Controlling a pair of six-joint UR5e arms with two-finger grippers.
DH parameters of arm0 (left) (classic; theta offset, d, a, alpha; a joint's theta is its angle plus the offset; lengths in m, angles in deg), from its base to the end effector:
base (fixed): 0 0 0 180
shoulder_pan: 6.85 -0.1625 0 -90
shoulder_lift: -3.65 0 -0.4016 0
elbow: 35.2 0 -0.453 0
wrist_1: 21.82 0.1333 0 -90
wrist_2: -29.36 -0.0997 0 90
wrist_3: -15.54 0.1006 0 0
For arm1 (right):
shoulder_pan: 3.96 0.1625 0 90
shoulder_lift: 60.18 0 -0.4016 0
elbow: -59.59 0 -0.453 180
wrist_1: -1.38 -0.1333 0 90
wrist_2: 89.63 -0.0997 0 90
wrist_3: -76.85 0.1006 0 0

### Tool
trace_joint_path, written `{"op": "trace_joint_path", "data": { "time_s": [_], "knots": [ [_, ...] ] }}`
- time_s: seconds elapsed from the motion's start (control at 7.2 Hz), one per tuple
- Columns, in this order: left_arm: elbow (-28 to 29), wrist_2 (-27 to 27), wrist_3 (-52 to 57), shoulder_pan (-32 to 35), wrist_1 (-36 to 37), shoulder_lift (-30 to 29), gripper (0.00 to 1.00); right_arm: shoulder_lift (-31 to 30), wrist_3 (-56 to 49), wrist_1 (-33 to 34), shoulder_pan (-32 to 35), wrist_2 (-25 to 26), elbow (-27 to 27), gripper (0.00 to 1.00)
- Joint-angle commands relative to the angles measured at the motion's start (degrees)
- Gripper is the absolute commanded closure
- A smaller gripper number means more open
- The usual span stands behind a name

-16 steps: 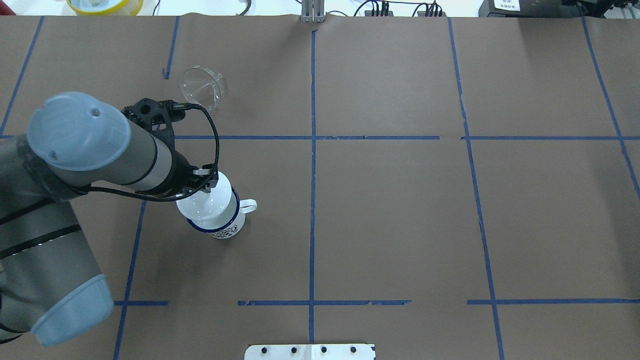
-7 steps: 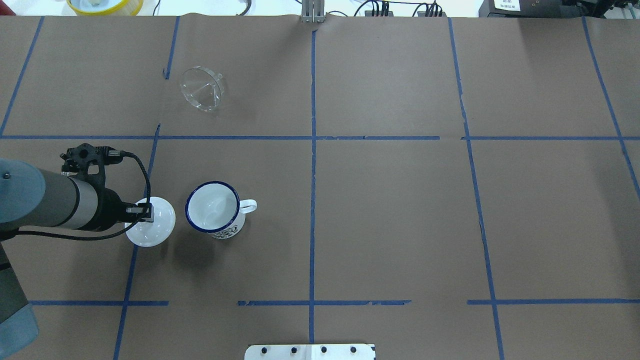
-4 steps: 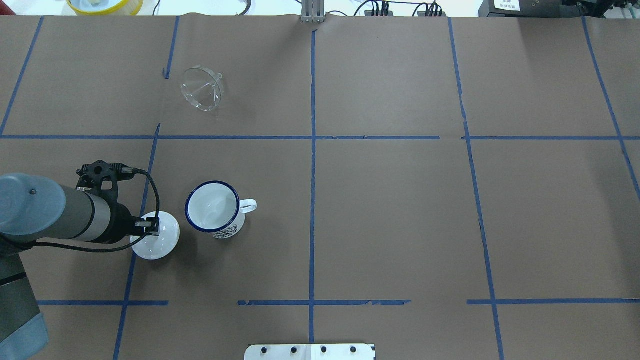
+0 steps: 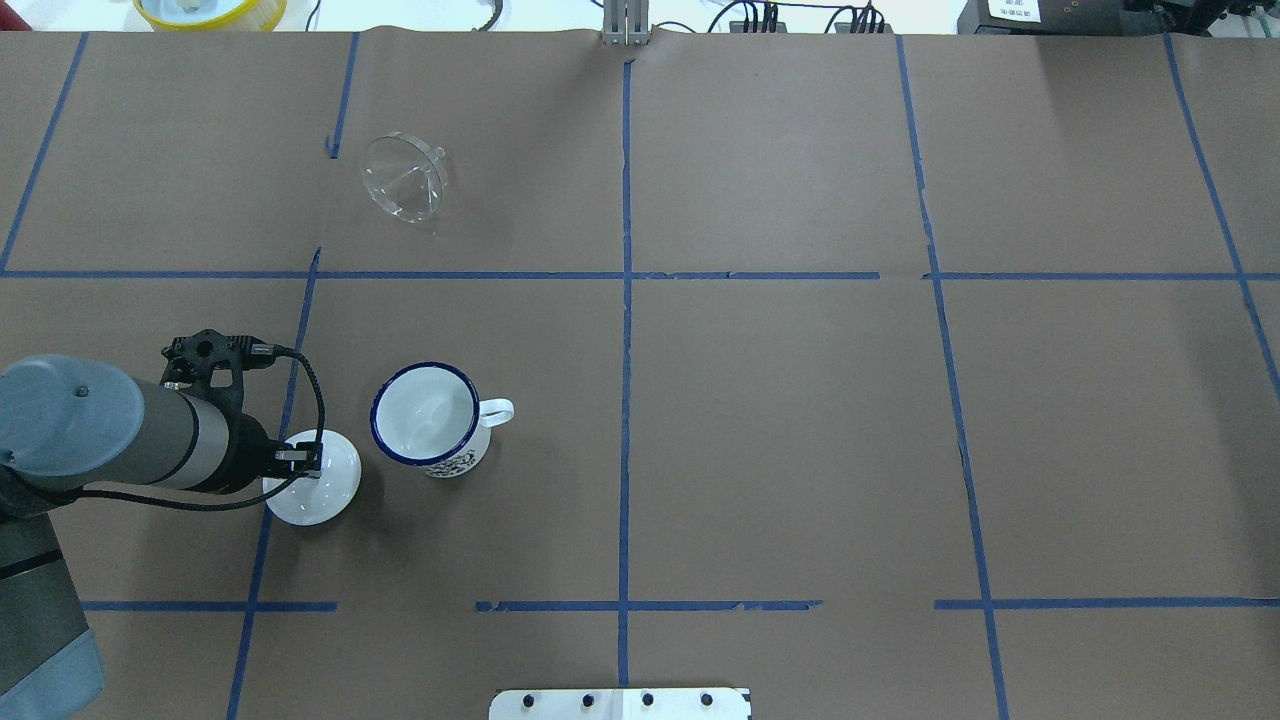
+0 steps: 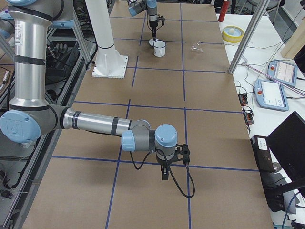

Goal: Place funnel on cup
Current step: 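Lower the lid onto the table beside the mug and release it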

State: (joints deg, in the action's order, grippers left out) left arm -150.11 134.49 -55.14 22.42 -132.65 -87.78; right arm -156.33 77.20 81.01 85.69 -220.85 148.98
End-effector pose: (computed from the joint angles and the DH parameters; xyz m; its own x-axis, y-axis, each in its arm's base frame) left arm 0.4318 -0.3647 0.3559 0.6605 -0.0041 -0.7508 0.0916 0.9930 0.0752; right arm 0.0639 -0.5115 0.6844 0.7519 -0.0400 0.6580 0.0015 0.9983 0.0589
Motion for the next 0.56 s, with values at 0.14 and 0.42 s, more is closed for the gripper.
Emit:
{"op": "trace_joint_path", "data": {
  "time_s": [0.14,0.42],
  "knots": [
    [-0.8,-3.0,-2.0,0.5,0.0,-0.4,0.00,0.0,0.0,0.0,0.0,0.0,0.0,0.00],
    [-4.1,-2.7,-3.1,7.1,0.0,-2.2,0.00,0.0,0.0,0.0,0.0,0.0,0.0,0.00]
  ]
}}
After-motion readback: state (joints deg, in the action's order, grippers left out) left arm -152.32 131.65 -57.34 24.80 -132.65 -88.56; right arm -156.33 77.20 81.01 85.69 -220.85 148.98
